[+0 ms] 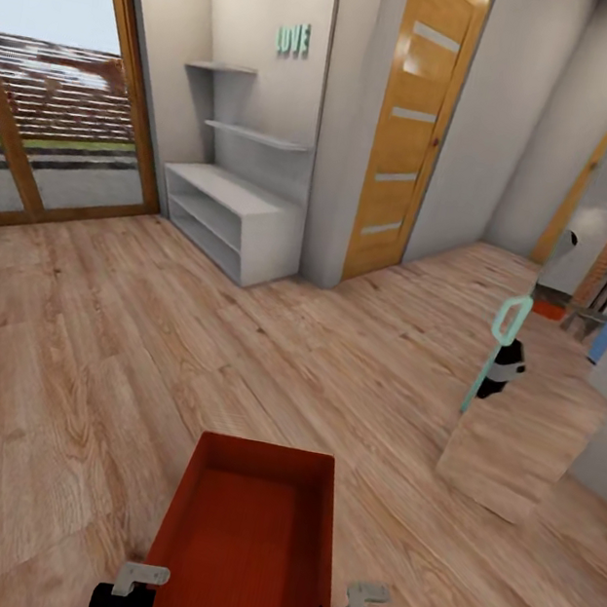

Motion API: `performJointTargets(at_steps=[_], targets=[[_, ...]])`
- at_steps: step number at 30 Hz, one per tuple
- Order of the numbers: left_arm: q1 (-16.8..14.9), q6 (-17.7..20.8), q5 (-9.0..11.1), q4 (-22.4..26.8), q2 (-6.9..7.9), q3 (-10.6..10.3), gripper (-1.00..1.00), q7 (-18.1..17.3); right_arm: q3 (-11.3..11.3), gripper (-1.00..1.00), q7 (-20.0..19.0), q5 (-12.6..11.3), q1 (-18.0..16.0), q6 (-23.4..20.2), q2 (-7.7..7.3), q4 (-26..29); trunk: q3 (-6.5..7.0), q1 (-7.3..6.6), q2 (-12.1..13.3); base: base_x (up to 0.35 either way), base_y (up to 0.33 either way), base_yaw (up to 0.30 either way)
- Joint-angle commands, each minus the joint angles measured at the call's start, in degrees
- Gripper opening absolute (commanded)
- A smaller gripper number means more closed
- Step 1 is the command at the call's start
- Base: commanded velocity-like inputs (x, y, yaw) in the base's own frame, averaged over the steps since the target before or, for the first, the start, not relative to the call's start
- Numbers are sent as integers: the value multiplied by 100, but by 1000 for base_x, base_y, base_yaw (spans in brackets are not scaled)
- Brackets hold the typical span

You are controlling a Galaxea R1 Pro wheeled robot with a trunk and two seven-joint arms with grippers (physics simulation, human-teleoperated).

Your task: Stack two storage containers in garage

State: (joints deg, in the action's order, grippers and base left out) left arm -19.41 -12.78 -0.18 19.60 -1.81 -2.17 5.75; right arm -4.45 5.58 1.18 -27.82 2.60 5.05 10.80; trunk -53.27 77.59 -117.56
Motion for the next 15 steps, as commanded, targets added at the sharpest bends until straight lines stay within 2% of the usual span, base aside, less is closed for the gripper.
performJointTargets(at_steps=[1, 15], targets=[[-3, -23, 10, 0, 6, 50, -100, 93, -21, -100, 66, 28, -4, 12, -4, -7, -4, 3, -2, 346, 0, 6], [-2, -23, 10, 0, 5, 50, -100, 93, -21, -100, 66, 29, -4, 12, -4, -7, -4, 3, -2, 346, 0, 79]])
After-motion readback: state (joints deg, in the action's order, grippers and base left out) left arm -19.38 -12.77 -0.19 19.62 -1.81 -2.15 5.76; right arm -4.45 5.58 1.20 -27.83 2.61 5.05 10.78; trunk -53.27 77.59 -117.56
